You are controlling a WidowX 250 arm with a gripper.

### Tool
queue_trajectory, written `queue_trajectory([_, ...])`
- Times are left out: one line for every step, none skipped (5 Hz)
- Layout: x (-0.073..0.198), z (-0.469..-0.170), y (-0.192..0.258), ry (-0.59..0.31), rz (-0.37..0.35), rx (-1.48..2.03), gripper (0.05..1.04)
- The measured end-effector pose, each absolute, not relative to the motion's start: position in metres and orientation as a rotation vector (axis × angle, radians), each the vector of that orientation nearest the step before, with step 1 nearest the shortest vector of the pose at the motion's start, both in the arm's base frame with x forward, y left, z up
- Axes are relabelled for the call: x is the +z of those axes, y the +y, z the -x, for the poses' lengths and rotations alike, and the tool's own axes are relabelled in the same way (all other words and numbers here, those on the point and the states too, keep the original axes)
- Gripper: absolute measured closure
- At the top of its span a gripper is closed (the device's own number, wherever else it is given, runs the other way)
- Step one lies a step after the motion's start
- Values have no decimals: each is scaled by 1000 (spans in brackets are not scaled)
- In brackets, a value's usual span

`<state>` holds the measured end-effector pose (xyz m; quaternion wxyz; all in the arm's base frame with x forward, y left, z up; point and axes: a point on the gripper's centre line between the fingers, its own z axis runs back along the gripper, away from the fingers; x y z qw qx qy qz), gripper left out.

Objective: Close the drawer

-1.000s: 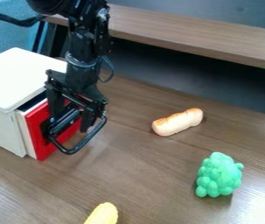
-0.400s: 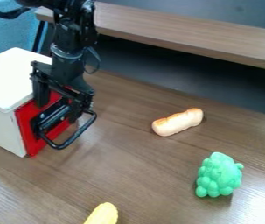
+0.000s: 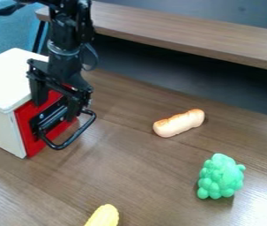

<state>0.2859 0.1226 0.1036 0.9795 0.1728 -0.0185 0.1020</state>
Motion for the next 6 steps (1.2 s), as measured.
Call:
queue_trajectory([103, -287, 121, -41, -340, 203, 84])
queue_trajectory([100, -289, 119, -58, -303, 193, 84])
queue_trajectory([99, -294, 109, -73, -261, 155, 84])
queue_trajectory([95, -303, 79, -81, -208, 70, 84])
queue_trajectory([98, -318, 49, -104, -151, -9, 84])
queue_trajectory([105, -333, 20, -127, -113, -84, 84])
